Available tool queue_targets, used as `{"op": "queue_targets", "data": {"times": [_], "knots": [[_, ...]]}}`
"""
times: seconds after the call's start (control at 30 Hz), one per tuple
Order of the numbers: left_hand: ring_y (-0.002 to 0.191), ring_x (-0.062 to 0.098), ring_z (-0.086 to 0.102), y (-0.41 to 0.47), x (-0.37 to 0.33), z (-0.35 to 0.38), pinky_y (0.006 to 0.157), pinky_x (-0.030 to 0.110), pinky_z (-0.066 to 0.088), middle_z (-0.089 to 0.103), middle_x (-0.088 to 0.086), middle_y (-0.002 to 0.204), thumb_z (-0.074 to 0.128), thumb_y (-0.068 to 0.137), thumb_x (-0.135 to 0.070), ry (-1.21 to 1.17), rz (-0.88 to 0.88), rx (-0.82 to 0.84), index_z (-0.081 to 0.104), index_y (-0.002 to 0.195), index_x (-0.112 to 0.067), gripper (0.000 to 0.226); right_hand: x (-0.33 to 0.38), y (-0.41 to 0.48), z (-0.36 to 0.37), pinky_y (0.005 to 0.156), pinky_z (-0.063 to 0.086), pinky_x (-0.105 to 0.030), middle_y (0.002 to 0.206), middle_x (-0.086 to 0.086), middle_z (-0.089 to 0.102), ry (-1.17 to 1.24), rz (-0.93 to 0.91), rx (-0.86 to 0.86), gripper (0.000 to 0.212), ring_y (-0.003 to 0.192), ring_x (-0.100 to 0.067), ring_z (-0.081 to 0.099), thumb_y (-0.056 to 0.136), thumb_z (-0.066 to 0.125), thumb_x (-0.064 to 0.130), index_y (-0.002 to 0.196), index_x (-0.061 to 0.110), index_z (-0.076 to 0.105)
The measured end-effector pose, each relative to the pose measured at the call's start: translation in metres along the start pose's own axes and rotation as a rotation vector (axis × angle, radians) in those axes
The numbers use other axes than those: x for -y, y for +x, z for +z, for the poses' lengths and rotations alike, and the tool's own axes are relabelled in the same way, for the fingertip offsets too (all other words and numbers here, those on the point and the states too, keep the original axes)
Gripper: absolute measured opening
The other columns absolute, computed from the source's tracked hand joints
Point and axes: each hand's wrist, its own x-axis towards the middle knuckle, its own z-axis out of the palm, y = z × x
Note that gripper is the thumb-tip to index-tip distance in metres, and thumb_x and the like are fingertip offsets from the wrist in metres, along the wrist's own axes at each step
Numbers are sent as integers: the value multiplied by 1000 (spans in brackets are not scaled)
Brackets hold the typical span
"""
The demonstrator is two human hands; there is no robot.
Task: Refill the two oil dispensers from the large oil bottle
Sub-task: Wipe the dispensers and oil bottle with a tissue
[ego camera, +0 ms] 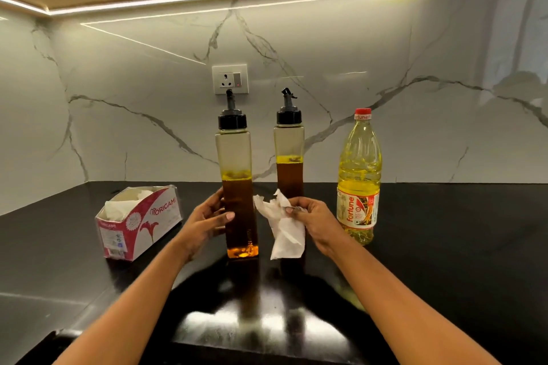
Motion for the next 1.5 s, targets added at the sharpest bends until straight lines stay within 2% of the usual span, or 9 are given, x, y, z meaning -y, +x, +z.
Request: {"op": "queue_targets", "data": {"times": [0.17, 0.57, 0.77, 0.87, 1.0, 1.1, 1.17, 1.37, 1.5], "knots": [[114, 22, 63, 23, 10, -19, 78, 38, 58, 66, -1, 125, 75, 70, -16, -95, -10, -14, 51, 132, -30, 68, -2, 7, -3, 66, 55, -22, 85, 2, 69, -17, -41, -86, 14, 74, -8, 65, 86, 62, 1, 88, 13, 68], [123, 22, 56, 42, 18, -28, 92, 47, 50, 58, 1, 136, 68, 78, -11, -142, 4, 11, 49, 134, -29, 62, 8, 12, -13, 58, 50, -12, 77, 2, 69, -125, -104, -236, 31, 71, -8, 61, 86, 51, -9, 71, 12, 68], [111, 12, 62, 15, -30, 5, 93, 25, 53, 63, -7, 117, 62, 91, -20, 385, 709, -504, 55, 127, -21, 37, 14, 8, -16, 65, 53, -22, 82, 1, 68, -154, -156, -339, 37, 80, -16, 61, 87, 49, -6, 64, 18, 65], [104, 9, 64, 13, -66, 42, 85, 19, 54, 65, -8, 111, 61, 91, -27, 476, 902, -390, 56, 119, -31, 29, 16, 7, -18, 62, 52, -19, 83, 2, 67, -129, -185, -382, 39, 80, -13, 61, 86, 45, -8, 64, 17, 65], [115, -1, 54, 49, -92, 93, 85, 10, 48, 53, 3, 134, 65, 89, -24, 547, 693, -227, 45, 134, -26, 50, 18, 6, -22, 64, 52, -19, 81, 3, 67, -56, -219, -487, 37, 80, -10, 61, 84, 44, -9, 70, 15, 68], [135, 20, 38, 86, -99, 115, 105, 34, 39, 33, 10, 151, 65, 89, -29, 410, 395, -185, 24, 148, -27, 73, 20, 5, -27, 59, 49, -13, 81, 6, 68, -27, -254, -553, 38, 79, -8, 61, 84, 45, -8, 71, 17, 70], [131, 25, 43, 103, -100, 121, 107, 44, 34, 47, 11, 139, 65, 89, -33, 287, 276, -142, 17, 150, -27, 78, 20, 6, -27, 57, 48, -11, 81, 9, 67, -28, -257, -569, 38, 78, -6, 60, 85, 46, -6, 72, 20, 70], [95, 16, 65, 108, -94, 121, 71, 35, 54, 63, -6, 103, 61, 89, -44, 335, 368, -135, 57, 110, -32, 25, 23, 8, -28, 57, 49, -10, 104, 6, 64, 76, -207, -507, 33, 86, -4, 60, 89, 48, 0, 110, 18, 66], [94, 13, 66, 87, -101, 116, 69, 35, 57, 64, -3, 105, 63, 83, -47, 298, 377, -120, 58, 102, -36, 22, 22, 4, -20, 93, 48, -19, 123, 8, 53, -83, -262, -408, 51, 113, -7, 51, 82, 48, -12, 126, 13, 57]]}}
